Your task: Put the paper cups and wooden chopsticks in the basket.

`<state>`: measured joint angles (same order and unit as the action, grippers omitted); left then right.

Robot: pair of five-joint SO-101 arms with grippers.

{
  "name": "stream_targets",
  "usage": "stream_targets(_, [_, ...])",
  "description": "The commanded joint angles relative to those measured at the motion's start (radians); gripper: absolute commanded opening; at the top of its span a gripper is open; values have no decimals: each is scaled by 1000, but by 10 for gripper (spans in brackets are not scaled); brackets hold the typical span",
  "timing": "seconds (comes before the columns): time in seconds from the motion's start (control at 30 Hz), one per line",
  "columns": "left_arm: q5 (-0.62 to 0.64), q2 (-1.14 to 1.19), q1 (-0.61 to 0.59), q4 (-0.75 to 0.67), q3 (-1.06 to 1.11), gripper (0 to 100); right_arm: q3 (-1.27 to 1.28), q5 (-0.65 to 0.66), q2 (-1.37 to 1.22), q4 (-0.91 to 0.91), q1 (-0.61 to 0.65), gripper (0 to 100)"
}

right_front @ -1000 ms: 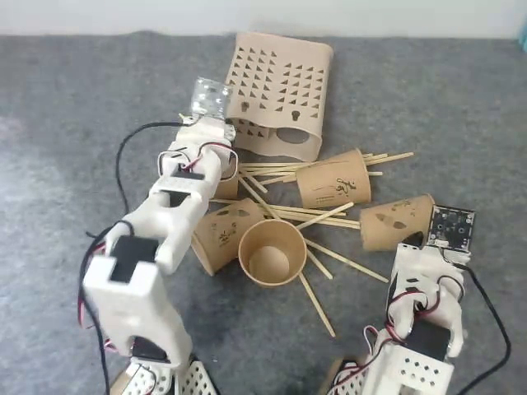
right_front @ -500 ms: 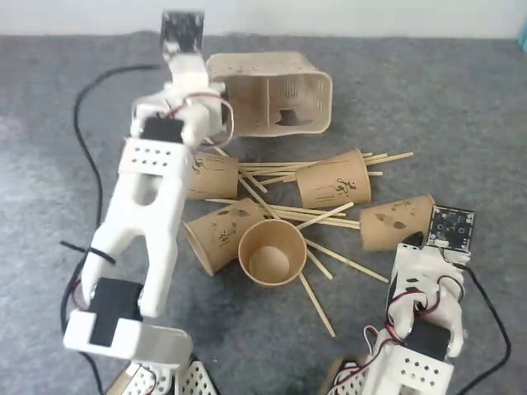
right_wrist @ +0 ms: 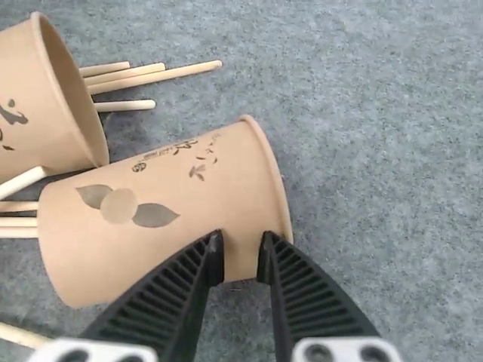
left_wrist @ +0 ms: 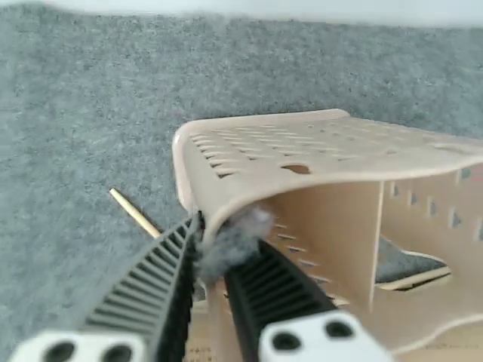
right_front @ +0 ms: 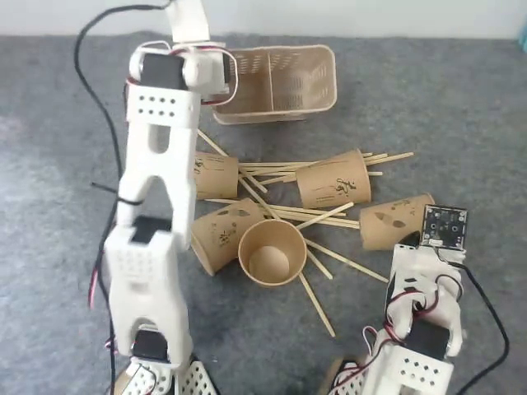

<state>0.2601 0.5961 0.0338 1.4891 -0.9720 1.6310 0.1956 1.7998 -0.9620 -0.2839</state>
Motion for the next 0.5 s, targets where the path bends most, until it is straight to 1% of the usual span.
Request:
stream_targets(0.0, [48,203,-6,112,-452,11,-9,20,13,25,8,87])
stream_targets(0.07, [64,281,-11,129,-544,12,-9,21,13,24,8,87])
stream_targets(0.17, [86,361,-32,118,-593,19,-9,23,13,22,8,87])
stream_targets(0.23, [86,390,-41,103,-593,67,-9,23,13,22,8,87])
stream_targets(0.3, [95,402,-54,104,-596,146,-8,23,13,22,8,87])
stream_targets(0.37, [133,402,-61,106,-596,213,-8,23,13,24,8,87])
stream_targets(0.4, [147,400,-68,103,-598,232,-8,23,13,24,8,87])
stream_targets(0.47, [153,400,-72,94,-605,238,-8,23,13,25,8,87])
